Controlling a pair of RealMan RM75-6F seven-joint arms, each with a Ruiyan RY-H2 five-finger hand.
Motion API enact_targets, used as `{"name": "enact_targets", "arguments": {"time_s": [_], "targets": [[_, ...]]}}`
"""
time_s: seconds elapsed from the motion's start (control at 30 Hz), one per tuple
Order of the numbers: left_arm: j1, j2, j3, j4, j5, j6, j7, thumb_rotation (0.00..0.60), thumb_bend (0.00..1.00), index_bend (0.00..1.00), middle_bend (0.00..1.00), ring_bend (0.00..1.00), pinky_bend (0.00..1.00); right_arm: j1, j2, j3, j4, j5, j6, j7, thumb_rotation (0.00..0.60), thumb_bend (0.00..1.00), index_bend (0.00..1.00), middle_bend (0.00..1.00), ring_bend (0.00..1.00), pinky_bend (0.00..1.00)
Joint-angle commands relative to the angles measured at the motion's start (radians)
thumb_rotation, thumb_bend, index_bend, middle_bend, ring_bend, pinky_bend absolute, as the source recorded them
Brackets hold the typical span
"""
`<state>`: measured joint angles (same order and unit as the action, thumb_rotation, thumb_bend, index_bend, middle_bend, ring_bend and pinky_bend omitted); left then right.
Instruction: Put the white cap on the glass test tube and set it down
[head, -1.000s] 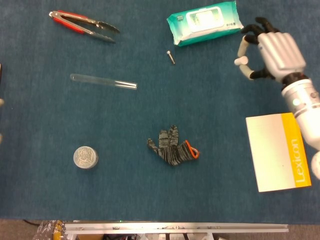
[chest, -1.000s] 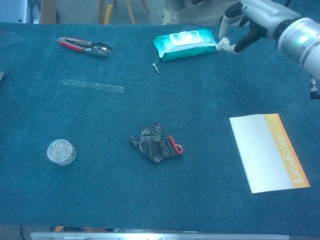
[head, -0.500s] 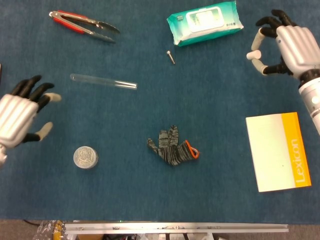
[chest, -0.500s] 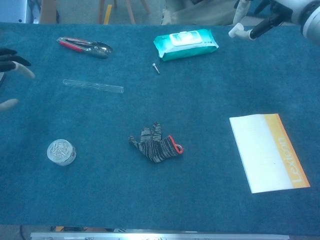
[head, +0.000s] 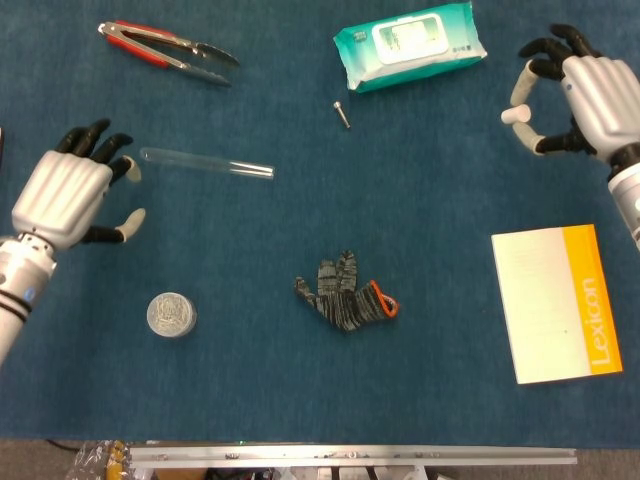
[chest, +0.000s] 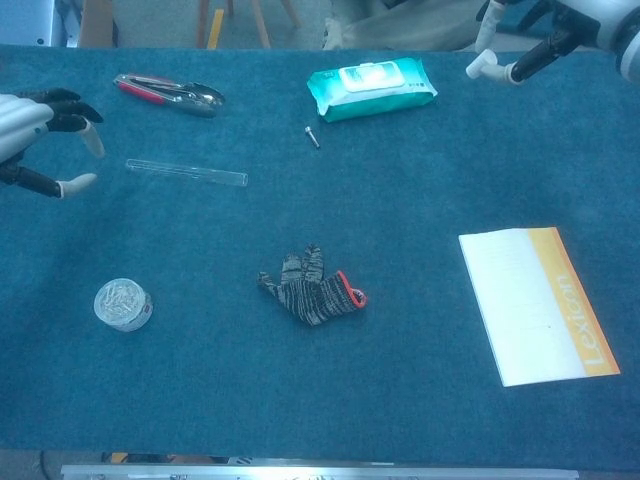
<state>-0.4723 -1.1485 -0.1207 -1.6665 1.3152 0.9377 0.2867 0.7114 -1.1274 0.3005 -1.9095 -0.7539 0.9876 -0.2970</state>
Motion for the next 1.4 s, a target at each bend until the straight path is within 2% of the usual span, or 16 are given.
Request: {"name": "enact_targets", "arguments": {"time_s": [0.03,0.1,0.17,0.23,0.3,0.77,1.4], "targets": [[-0.039,-0.039,-0.019,0.029,-0.083,-0.028,0.065,0.364,0.34,0.33,0.15,0.01,0.07,0.0,0.003,-0.005,-0.001,-0.003,0.001,0.006,0.6,0.32,0.58,0.25,0.07,0.23],[-0.052,-0.055,-0.024,0.042,-0.116,-0.032,0.084,0.378,0.34,0.33,0.14,0.01,0.07,0.0,0.004,-0.008,-0.001,-0.006,0.002,0.011,0.6,0.32,0.58,0.25,0.07,0.23],[-0.066,-0.073,-0.029,0.055,-0.15,-0.036,0.099,0.447,0.34,0.33,0.14,0.01,0.07,0.0,0.005,-0.013,0.0,-0.009,0.001,0.017,0.6,0.32,0.58,0.25,0.07,0.23],[-0.079,-0.088,-0.032,0.064,-0.178,-0.039,0.111,0.546,0.34,0.33,0.14,0.01,0.07,0.001,0.005,-0.017,0.002,-0.012,0.0,0.022,0.6,0.32,0.58,0.25,0.07,0.23],[-0.092,-0.101,-0.034,0.071,-0.203,-0.044,0.121,0.596,0.34,0.33,0.14,0.01,0.07,0.001,0.005,-0.02,0.005,-0.015,0.0,0.028,0.6,0.32,0.58,0.25,0.07,0.23],[-0.168,-0.18,-0.034,0.106,-0.348,-0.055,0.186,0.6,0.34,0.32,0.12,0.01,0.07,-0.001,0.011,-0.036,0.026,-0.028,-0.004,0.062,0.6,0.32,0.58,0.25,0.07,0.23],[-0.252,-0.324,-0.041,0.246,-0.482,-0.066,0.198,0.6,0.34,0.36,0.13,0.01,0.07,-0.005,0.021,-0.047,0.048,-0.037,-0.018,0.102,0.6,0.32,0.58,0.25,0.07,0.23]]}}
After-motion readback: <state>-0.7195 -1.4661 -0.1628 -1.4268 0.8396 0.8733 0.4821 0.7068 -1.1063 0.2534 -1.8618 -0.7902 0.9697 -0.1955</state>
